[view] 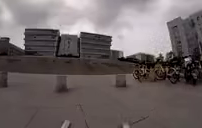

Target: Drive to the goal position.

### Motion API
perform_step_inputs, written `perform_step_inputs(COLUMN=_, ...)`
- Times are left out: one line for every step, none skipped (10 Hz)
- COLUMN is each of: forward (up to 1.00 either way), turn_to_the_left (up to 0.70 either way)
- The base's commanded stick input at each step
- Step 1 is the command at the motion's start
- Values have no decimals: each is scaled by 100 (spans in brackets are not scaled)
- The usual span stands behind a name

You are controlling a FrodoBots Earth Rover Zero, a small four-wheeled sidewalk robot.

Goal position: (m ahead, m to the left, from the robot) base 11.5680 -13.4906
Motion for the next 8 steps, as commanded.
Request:
perform_step_inputs(forward=0, turn_to_the_left=0)
perform_step_inputs(forward=0, turn_to_the_left=0)
perform_step_inputs(forward=0, turn_to_the_left=0)
perform_step_inputs(forward=0, turn_to_the_left=0)
perform_step_inputs(forward=0, turn_to_the_left=0)
perform_step_inputs(forward=0, turn_to_the_left=0)
perform_step_inputs(forward=0, turn_to_the_left=0)
perform_step_inputs(forward=34, turn_to_the_left=0)
